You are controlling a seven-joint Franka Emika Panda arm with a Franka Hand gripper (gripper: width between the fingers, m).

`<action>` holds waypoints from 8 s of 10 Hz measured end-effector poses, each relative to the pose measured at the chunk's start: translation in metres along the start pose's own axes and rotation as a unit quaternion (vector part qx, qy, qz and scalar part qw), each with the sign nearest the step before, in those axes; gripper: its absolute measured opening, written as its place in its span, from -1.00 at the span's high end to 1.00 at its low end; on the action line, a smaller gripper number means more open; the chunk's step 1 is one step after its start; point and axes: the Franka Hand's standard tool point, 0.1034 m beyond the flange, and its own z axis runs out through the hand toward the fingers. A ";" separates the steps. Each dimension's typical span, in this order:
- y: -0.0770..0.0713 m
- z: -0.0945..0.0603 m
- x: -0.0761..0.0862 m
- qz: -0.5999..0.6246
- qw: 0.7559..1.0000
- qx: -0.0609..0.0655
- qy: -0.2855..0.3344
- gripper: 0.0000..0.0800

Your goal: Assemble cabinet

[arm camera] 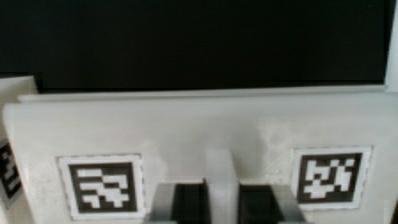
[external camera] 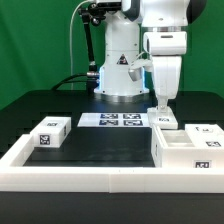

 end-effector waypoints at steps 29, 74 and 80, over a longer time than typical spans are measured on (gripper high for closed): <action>0.019 -0.009 0.009 0.015 0.999 0.039 -0.015 0.82; 0.060 -0.008 -0.001 -0.050 0.995 0.080 -0.011 0.82; 0.064 -0.007 0.000 -0.045 0.995 0.084 -0.011 0.82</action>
Offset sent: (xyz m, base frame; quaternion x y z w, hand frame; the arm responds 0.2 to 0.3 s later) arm 0.0053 0.0054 0.0047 -0.0024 -0.0027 0.0060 1.0000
